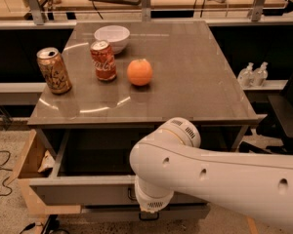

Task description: Open top drawer

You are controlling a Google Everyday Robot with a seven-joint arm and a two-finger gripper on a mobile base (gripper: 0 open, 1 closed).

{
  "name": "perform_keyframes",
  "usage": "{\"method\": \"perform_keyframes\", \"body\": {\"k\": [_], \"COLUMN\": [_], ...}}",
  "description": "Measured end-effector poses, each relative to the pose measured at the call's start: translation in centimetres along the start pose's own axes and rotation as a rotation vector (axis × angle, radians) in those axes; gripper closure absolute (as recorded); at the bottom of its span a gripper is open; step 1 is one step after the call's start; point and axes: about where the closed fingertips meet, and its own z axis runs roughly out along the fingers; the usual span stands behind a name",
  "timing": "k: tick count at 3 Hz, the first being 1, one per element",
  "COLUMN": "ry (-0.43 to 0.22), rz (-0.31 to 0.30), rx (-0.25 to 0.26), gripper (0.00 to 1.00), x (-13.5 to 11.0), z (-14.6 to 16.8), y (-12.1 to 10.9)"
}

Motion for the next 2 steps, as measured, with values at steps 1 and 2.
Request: {"method": "perform_keyframes", "body": {"k": [1, 2], "ry": [0.000, -0.010], "rz": [0.000, 0.015], "rx": [0.000, 0.021], "gripper": [1.00, 1.00], "x": [0.02, 0.53], "z": [0.22, -0.58], "y": [-0.03, 0.31]}}
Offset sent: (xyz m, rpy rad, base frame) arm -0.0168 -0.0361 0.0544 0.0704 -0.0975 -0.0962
